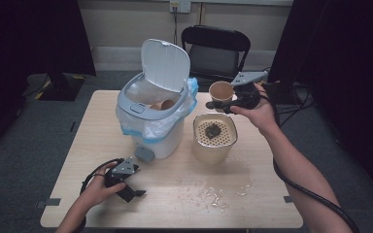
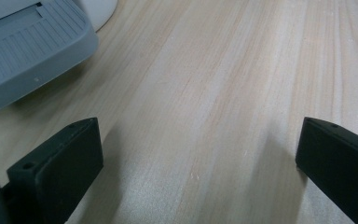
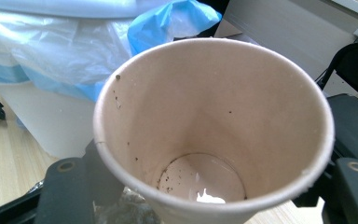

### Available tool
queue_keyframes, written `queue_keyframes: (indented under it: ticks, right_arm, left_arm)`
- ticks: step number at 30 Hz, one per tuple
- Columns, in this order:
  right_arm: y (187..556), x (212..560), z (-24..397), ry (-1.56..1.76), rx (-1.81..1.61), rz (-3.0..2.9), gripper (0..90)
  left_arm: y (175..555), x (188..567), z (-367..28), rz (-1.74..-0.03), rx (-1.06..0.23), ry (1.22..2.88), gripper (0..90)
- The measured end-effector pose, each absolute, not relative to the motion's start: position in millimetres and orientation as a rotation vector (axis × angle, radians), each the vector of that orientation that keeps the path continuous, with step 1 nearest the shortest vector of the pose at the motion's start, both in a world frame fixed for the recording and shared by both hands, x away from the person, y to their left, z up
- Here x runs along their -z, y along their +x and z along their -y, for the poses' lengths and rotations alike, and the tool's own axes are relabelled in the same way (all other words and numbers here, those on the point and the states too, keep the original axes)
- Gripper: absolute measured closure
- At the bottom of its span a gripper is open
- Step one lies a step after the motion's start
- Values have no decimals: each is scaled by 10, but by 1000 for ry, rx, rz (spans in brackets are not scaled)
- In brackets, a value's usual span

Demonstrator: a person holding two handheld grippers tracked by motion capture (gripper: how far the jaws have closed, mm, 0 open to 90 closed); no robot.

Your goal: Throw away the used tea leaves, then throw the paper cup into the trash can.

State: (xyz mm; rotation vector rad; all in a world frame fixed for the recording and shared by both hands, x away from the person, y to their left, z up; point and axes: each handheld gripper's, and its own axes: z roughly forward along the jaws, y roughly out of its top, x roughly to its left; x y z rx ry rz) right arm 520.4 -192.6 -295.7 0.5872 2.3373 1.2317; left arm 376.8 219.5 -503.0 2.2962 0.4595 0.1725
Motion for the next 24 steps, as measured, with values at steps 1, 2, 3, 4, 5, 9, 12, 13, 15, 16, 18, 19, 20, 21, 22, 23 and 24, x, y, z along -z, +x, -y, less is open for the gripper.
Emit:
queue_keyframes:
  ticks: [1,2,3,4,5,9,12,13,15,16,18,19,20,21,22,23,24]
  right_arm:
    - [5210,2950,1925,590,-1239,-2337,296]
    - [5213,2942,1923,592,-1245,-2337,296]
    - [5213,2942,1923,592,-1245,-2337,296]
    - [5218,2922,1918,588,-1245,-2338,296]
    - [5218,2922,1918,588,-1245,-2338,296]
    - [5214,2886,1901,587,-1258,-2341,296]
    - [5212,2858,1883,581,-1256,-2353,295]
    - [5212,2833,1870,576,-1254,-2359,295]
    - [5209,2816,1863,573,-1258,-2357,295]
    - [5205,2797,1856,572,-1262,-2357,294]
    - [5192,2743,1831,560,-1264,-2363,294]
    - [5192,2743,1831,560,-1264,-2363,294]
    - [5186,2726,1824,557,-1266,-2366,295]
    - [5180,2709,1815,553,-1266,-2367,295]
    - [5174,2675,1800,546,-1271,-2373,295]
    - [5174,2675,1800,546,-1271,-2373,295]
    - [5171,2661,1794,546,-1276,-2376,295]
  left_arm:
    - [3768,5030,-2195,-460,-173,2296,0]
    - [3768,5029,-2196,-459,-173,2298,0]
    - [3768,5029,-2196,-459,-173,2298,0]
    - [3768,5029,-2195,-460,-173,2297,0]
    - [3768,5029,-2195,-460,-173,2297,0]
    - [3768,5030,-2195,-460,-173,2296,0]
    - [3768,5033,-2194,-460,-173,2291,0]
    - [3769,5030,-2195,-459,-173,2296,0]
    - [3767,5031,-2194,-461,-173,2293,0]
    - [3767,5033,-2194,-461,-174,2291,0]
    - [3767,5033,-2193,-460,-174,2291,0]
    - [3767,5033,-2193,-460,-174,2291,0]
    - [3768,5033,-2193,-460,-173,2291,0]
    - [3767,5033,-2193,-460,-174,2291,0]
    - [3767,5031,-2194,-460,-173,2294,0]
    - [3767,5030,-2195,-460,-173,2296,0]
    - [3768,5032,-2194,-459,-173,2293,0]
